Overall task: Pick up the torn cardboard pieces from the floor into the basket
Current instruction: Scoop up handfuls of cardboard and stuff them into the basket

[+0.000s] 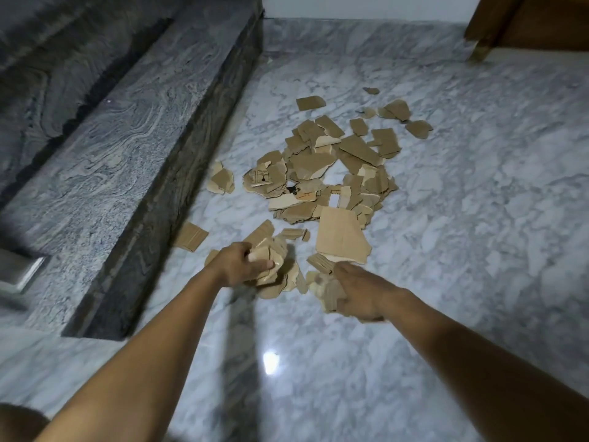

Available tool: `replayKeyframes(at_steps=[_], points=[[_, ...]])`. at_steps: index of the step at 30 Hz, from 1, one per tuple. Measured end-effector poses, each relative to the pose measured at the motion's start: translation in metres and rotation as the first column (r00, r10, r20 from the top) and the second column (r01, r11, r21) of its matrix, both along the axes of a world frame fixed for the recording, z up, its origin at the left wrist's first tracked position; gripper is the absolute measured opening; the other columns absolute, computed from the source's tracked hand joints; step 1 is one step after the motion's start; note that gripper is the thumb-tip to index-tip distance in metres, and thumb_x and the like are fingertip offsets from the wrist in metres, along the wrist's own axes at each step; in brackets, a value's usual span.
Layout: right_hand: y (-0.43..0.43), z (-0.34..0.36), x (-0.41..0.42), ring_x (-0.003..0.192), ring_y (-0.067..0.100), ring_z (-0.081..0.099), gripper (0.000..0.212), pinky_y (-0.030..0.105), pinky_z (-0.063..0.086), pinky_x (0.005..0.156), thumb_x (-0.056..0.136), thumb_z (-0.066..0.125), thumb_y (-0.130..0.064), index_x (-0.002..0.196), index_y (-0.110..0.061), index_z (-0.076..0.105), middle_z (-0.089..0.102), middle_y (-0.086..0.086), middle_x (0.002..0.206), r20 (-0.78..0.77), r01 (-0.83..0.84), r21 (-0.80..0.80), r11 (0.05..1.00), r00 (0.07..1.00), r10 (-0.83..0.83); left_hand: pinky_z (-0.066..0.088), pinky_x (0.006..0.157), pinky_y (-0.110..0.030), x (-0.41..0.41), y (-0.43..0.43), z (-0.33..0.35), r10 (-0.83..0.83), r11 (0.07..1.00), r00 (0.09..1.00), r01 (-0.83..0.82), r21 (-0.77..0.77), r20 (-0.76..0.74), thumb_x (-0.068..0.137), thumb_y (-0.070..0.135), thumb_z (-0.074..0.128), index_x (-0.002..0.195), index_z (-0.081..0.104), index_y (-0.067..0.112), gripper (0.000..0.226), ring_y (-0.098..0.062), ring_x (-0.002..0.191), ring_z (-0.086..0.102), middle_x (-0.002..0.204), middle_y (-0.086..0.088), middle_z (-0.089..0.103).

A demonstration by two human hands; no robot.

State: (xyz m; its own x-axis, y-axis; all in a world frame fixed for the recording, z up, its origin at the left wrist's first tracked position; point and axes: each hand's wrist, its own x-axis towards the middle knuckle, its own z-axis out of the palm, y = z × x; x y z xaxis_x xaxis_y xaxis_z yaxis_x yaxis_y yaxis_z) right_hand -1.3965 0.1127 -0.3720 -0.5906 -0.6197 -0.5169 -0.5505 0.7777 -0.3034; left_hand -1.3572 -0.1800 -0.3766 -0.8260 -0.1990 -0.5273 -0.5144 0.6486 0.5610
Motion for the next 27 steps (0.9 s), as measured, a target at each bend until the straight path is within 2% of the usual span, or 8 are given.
replayKeyframes(at_steps=[4,6,8,13,16,19,24,27], points=[[0.01,-0.019,0.036,0.121,0.027,0.045,0.047,0.035,0.038,0.086,0.091,0.052,-0.037,0.129,-0.013,0.041,0.041,0.003,0.132,-0.142,-0.139,0.018,0.99,0.98,0.14,0.054,0.077,-0.035,0.011,0.007,-0.014,-0.185,0.981,0.983,0.186,-0.055,0.01,0.064,0.072,0.072,0.1,0.064,0.022,0.062,-0.02,0.095,0.064,0.103,0.0,0.066],[0.021,-0.021,0.043,0.114,0.028,0.046,0.046,0.039,0.037,0.082,0.088,0.05,-0.041,0.126,-0.014,0.043,0.041,0.003,0.129,-0.174,-0.189,0.062,0.98,0.965,0.197,0.048,0.098,-0.04,0.01,0.014,-0.021,-0.286,0.949,0.957,0.289,-0.127,0.046,0.065,0.071,0.071,0.113,0.064,0.021,0.07,-0.023,0.117,0.052,0.126,-0.001,0.053],[0.031,-0.014,0.04,0.114,0.027,0.046,0.047,0.038,0.037,0.083,0.086,0.053,-0.044,0.122,-0.015,0.045,0.04,0.002,0.127,-0.095,-0.152,0.082,0.985,0.983,0.159,0.039,0.105,-0.042,0.008,0.025,-0.029,-0.371,0.902,0.924,0.381,-0.204,0.087,0.072,0.063,0.072,0.126,0.057,0.018,0.071,-0.027,0.128,0.039,0.142,-0.003,0.038],[0.043,0.001,0.009,0.122,0.029,0.036,0.049,0.041,0.04,0.1,0.083,0.055,-0.047,0.121,-0.015,0.047,0.035,0.005,0.128,0.093,0.13,0.134,0.982,0.985,-0.143,0.037,0.094,-0.045,0.011,0.052,-0.035,-0.397,0.838,0.914,0.398,-0.375,0.083,0.081,0.054,0.068,0.135,0.048,0.024,0.064,-0.028,0.125,0.038,0.135,-0.001,0.045],[0.038,-0.011,0.02,0.125,0.029,0.031,0.055,0.042,0.042,0.096,0.08,0.058,-0.043,0.127,-0.016,0.046,0.027,0.004,0.134,0.094,0.052,0.268,0.962,0.992,-0.079,0.041,0.089,-0.045,0.012,0.054,-0.032,-0.41,0.844,0.911,0.398,-0.36,0.045,0.083,0.054,0.065,0.121,0.049,0.03,0.048,-0.03,0.114,0.047,0.117,-0.004,0.052],[0.031,-0.03,0.038,0.125,0.032,0.029,0.055,0.042,0.045,0.09,0.083,0.063,-0.041,0.13,-0.018,0.046,0.021,0.006,0.14,-0.041,0.025,0.324,0.946,0.999,-0.012,0.047,0.077,-0.04,0.011,0.046,-0.023,-0.35,0.921,0.936,0.34,-0.188,-0.022,0.083,0.046,0.069,0.099,0.039,0.034,0.036,-0.033,0.096,0.055,0.099,-0.008,0.055],[0.034,-0.028,0.029,0.12,0.032,0.041,0.094,0.044,0.043,0.088,0.061,0.087,-0.047,0.132,-0.023,0.029,0.04,0.005,0.128,-0.017,0.107,0.305,0.946,0.994,-0.107,0.046,0.064,-0.03,0.018,0.025,-0.005,-0.169,0.986,0.985,0.169,0.002,-0.021,0.078,0.03,0.08,0.113,0.036,0.025,0.057,-0.023,0.078,0.054,0.086,-0.004,0.06],[0.033,-0.024,0.028,0.12,0.028,0.048,0.082,0.043,0.041,0.091,0.064,0.084,-0.052,0.13,-0.025,0.043,0.05,0.002,0.126,0.027,0.006,0.399,0.917,0.999,-0.018,0.043,0.062,-0.021,0.029,0.022,-0.006,-0.142,0.987,0.985,0.148,-0.054,0.101,0.07,0.033,0.086,0.113,0.054,0.021,0.055,-0.016,0.084,0.057,0.09,0.005,0.06]])
